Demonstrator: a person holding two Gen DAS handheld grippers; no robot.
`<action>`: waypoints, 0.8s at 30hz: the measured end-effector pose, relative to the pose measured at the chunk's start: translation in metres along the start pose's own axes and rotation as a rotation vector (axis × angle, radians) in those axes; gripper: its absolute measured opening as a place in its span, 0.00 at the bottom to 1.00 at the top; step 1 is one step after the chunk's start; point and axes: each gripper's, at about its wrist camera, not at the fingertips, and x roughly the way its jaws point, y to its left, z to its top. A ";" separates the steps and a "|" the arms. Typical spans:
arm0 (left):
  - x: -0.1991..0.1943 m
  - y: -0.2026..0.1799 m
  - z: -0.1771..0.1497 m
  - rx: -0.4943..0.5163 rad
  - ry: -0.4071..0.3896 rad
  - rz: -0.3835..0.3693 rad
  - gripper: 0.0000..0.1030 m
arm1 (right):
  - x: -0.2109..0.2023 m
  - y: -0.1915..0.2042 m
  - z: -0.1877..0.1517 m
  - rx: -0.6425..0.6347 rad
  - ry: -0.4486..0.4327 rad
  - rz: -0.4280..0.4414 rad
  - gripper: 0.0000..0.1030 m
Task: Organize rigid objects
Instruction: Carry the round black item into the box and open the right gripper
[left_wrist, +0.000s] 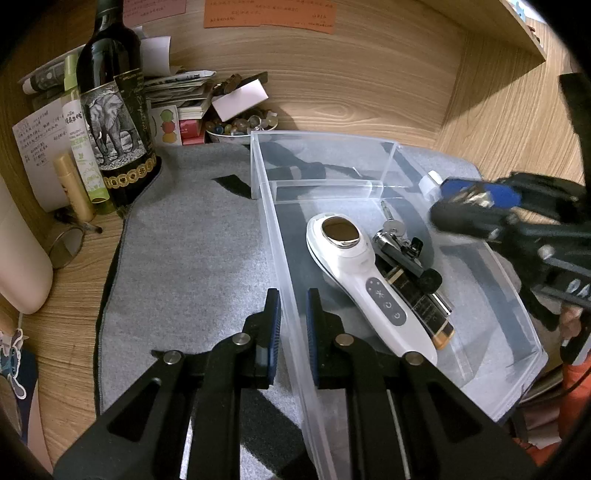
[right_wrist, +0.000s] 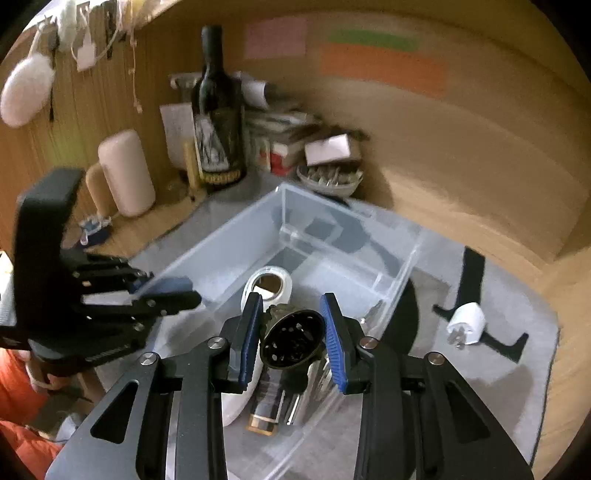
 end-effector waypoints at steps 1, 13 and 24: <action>0.000 0.000 0.000 -0.001 0.000 0.000 0.11 | 0.006 0.001 -0.001 -0.009 0.023 0.004 0.29; 0.000 0.000 0.000 -0.006 -0.003 -0.007 0.11 | 0.027 0.011 -0.008 -0.059 0.139 0.008 0.29; 0.000 0.000 0.000 -0.005 -0.003 -0.008 0.11 | -0.008 0.002 -0.003 -0.018 0.007 -0.037 0.46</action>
